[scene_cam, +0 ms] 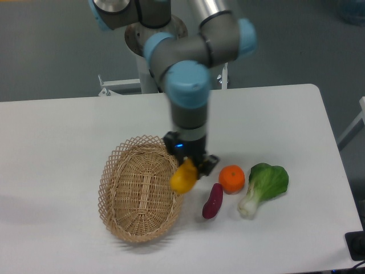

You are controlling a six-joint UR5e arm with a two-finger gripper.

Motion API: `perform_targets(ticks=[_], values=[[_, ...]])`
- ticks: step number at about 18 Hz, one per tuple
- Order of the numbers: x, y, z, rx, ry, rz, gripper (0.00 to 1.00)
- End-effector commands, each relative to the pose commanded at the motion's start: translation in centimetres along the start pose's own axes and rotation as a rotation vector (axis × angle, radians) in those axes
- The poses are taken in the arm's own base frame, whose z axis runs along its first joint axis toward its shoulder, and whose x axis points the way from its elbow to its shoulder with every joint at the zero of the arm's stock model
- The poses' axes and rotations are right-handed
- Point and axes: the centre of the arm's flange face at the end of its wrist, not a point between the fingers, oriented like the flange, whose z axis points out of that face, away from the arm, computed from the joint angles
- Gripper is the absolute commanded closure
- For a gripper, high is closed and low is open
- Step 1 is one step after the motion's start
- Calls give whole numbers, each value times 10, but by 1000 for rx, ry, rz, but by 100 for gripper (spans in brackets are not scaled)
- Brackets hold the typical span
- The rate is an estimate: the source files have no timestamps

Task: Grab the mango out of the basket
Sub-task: 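Lift the mango out of the basket and carry it beside the orange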

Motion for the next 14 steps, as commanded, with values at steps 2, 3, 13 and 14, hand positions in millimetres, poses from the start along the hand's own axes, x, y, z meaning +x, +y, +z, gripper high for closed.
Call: perform_targets(ticks=[2,3,13,14], values=[[-11,28,-11,-7,14,39,63],[-18,42,-16,-3,16,50,63],[-44,102,-28,21,39,56,63],[-44,102,-29,23,38,56,63]])
